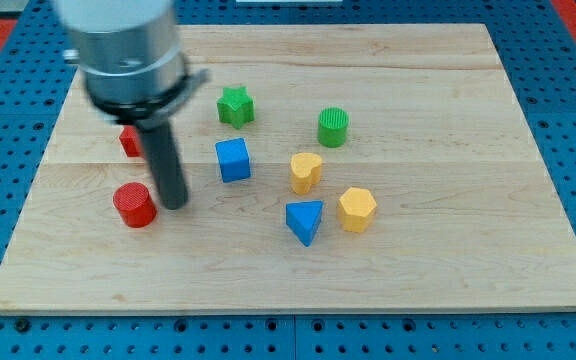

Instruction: Move the blue cube to the top of the blue triangle

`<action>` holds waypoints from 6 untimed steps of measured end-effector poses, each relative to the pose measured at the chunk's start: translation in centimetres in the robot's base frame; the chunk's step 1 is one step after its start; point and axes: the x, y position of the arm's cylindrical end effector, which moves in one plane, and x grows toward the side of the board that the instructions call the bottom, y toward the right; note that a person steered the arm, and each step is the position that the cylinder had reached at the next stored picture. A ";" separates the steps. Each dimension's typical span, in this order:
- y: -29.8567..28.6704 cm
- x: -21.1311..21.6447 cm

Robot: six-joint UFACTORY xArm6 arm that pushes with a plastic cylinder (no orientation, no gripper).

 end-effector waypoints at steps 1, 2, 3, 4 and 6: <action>-0.5 -6.4; 6.2 -7.0; 13.0 -6.0; 15.8 -5.5; 25.6 -10.0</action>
